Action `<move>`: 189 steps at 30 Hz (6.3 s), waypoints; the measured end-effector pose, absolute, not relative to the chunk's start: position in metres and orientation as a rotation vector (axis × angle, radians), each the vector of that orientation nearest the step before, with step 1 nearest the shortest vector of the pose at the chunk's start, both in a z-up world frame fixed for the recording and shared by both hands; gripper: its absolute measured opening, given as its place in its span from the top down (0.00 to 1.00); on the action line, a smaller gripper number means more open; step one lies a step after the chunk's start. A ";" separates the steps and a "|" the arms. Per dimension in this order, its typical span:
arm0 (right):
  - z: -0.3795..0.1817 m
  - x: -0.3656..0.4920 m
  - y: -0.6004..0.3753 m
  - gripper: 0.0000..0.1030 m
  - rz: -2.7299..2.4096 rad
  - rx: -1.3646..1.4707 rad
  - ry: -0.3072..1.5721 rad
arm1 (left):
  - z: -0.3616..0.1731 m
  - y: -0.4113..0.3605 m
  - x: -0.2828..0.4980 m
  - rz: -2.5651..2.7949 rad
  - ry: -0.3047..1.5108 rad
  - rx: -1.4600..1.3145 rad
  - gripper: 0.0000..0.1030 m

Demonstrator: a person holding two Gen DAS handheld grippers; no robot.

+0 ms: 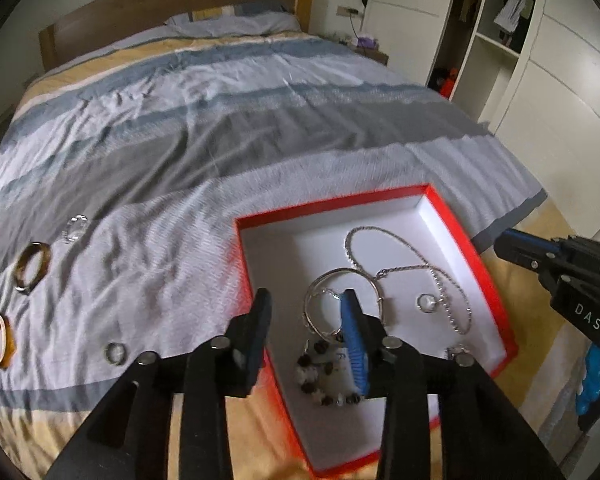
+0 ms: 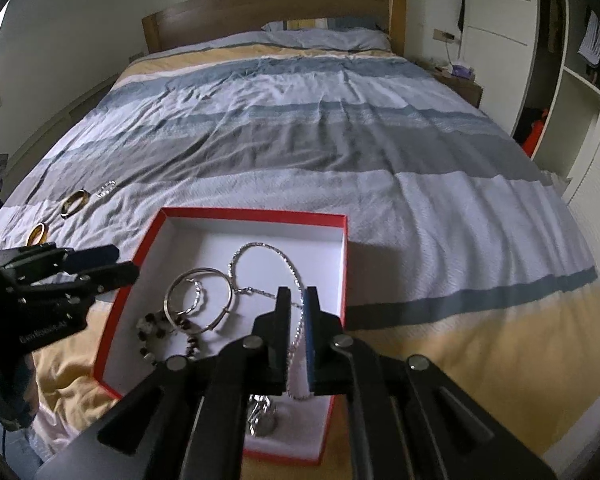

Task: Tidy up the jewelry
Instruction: 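Open both tools to drop the cuff and necklace into the box, then withdraw both tools away from the box, then grasp the amber bangle with the left tool while the right tool grasps the twisted silver ring, then lift and carry the amber bangle and silver ring over the red box, then open both tools to drop the bangle and ring into the box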

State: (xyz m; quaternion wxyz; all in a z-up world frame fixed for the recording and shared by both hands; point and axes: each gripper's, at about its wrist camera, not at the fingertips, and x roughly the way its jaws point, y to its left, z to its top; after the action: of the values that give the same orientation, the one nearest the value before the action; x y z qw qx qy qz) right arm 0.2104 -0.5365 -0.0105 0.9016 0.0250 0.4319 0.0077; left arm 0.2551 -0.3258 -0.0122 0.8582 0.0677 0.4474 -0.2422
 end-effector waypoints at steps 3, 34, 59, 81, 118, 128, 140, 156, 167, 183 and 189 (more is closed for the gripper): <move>0.009 0.198 -0.534 0.93 0.014 0.050 0.868 | 0.013 -0.311 0.244 -0.487 0.901 0.132 0.53; 0.183 0.018 -0.388 0.70 0.173 0.007 0.572 | 0.203 -0.019 0.062 -0.077 0.563 -0.007 0.33; 0.129 0.079 -0.312 0.62 0.223 0.019 0.670 | 0.135 0.065 0.116 0.045 0.642 -0.104 0.26; -0.071 0.248 -0.264 0.62 0.242 0.095 0.926 | -0.083 0.071 0.317 0.002 0.990 -0.196 0.50; -0.045 0.238 -0.256 0.82 0.328 0.162 0.870 | -0.028 0.054 0.281 0.061 0.900 -0.055 0.90; 0.029 0.174 -0.271 0.82 0.344 0.171 0.748 | 0.057 0.032 0.215 0.055 0.781 0.011 0.90; 0.100 0.098 -0.334 0.82 0.287 0.184 0.597 | 0.137 -0.046 0.150 -0.027 0.661 0.038 0.90; 0.091 0.095 -0.473 0.82 0.127 0.247 0.598 | 0.105 -0.222 0.160 -0.267 0.743 0.179 0.90; 0.003 0.175 -0.522 0.82 0.050 0.248 0.774 | 0.022 -0.321 0.232 -0.378 0.846 0.249 0.90; -0.065 0.276 -0.531 0.82 0.047 0.135 0.943 | -0.071 -0.359 0.314 -0.390 0.973 0.199 0.90; -0.078 0.294 -0.531 0.82 0.014 0.115 0.978 | -0.079 -0.357 0.327 -0.376 0.986 0.164 0.88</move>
State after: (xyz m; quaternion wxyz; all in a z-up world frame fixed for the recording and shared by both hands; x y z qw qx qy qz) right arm 0.2942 -0.5309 -0.0785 0.8811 0.0550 0.4696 0.0067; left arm 0.3274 -0.3567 -0.0794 0.8608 0.0780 0.4698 -0.1794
